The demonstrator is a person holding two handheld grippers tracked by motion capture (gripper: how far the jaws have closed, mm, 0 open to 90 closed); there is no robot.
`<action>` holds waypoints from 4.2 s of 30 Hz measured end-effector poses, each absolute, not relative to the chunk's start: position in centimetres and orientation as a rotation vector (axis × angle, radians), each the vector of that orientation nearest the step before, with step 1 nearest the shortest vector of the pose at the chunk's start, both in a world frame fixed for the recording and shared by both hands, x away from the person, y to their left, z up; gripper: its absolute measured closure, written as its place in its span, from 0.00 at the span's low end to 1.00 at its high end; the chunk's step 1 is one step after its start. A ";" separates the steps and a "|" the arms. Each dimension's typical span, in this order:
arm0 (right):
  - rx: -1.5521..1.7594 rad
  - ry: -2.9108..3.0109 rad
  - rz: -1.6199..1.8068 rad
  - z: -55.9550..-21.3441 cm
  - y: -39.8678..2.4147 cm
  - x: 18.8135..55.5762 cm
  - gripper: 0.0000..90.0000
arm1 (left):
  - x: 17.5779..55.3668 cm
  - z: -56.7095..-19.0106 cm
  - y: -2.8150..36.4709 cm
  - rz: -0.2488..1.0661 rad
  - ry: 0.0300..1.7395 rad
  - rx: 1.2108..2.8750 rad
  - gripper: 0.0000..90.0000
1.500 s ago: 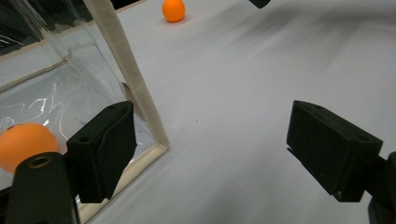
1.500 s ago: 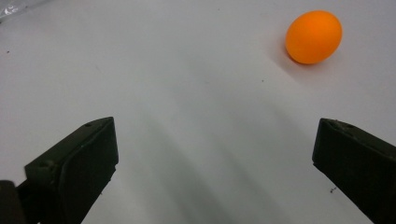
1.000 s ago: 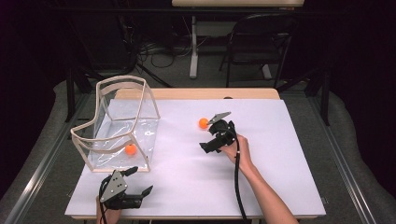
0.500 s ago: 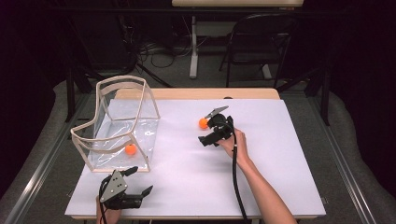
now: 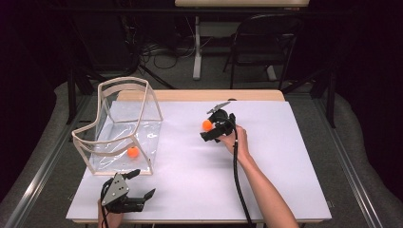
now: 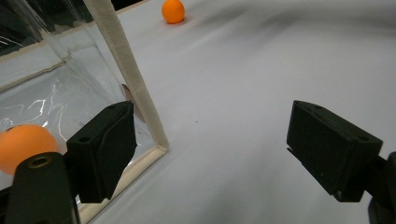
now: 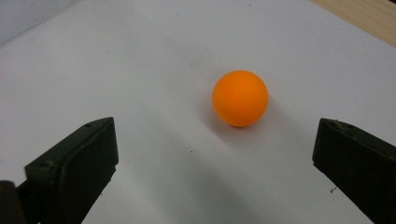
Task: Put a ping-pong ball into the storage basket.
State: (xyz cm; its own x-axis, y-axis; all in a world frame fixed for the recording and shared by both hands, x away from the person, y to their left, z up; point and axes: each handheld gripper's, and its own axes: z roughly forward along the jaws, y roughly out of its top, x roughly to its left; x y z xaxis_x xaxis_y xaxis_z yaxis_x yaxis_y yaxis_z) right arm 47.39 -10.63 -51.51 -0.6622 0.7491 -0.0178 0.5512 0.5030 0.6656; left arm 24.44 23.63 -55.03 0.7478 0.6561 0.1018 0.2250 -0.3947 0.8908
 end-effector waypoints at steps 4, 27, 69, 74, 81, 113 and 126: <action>1.107 2.444 0.931 -51.8 -10.5 47.9 0.00 | 24.4 -55.0 23.6 0.554 0.670 1.964 0.18; 1.199 2.354 0.955 -53.2 -9.7 49.5 0.21 | 24.4 -55.0 23.6 0.555 0.666 1.962 0.18; 1.252 2.353 0.879 -54.3 -8.7 50.6 0.56 | 24.4 -55.0 23.7 0.551 0.666 1.963 0.18; 1.235 2.359 0.888 -53.7 -8.6 50.2 0.56 | 24.4 -55.0 23.7 0.553 0.667 1.960 0.18; 1.215 2.371 0.888 -52.8 -8.7 49.7 0.56 | 24.4 -55.0 23.7 0.556 0.666 1.962 0.18; 1.058 2.442 0.919 -50.4 -6.5 47.0 0.56 | 24.4 -55.0 23.6 0.556 0.668 1.960 0.18; 0.977 2.479 0.936 -49.6 -5.1 45.8 0.56 | 24.4 -55.0 23.7 0.555 0.667 1.963 0.18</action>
